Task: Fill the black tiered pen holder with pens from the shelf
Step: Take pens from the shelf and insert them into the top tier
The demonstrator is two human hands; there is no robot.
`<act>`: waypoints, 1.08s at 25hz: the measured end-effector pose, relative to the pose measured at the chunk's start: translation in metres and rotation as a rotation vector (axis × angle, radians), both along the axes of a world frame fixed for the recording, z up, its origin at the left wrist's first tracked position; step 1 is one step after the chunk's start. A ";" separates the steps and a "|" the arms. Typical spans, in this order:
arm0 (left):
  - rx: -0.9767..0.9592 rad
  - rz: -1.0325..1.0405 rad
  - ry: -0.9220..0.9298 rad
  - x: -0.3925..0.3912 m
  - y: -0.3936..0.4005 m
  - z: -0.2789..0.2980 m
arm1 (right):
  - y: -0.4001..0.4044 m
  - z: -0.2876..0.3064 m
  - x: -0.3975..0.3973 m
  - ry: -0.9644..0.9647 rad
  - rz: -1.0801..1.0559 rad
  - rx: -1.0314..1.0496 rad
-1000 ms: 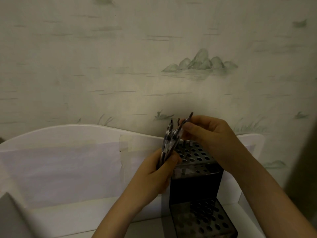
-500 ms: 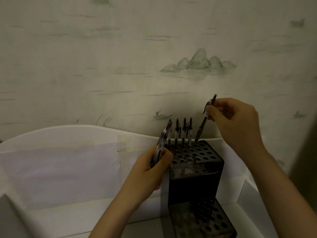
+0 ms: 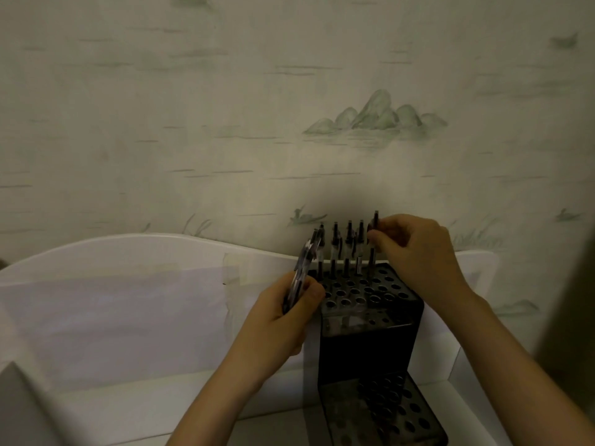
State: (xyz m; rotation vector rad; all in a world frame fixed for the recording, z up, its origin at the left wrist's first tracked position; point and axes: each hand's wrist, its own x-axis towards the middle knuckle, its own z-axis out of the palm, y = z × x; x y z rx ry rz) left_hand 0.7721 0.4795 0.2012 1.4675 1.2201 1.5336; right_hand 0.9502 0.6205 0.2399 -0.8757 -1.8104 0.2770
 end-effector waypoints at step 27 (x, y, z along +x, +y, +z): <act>-0.068 -0.137 0.021 0.019 0.002 0.000 | -0.050 0.001 -0.003 0.183 0.715 -0.438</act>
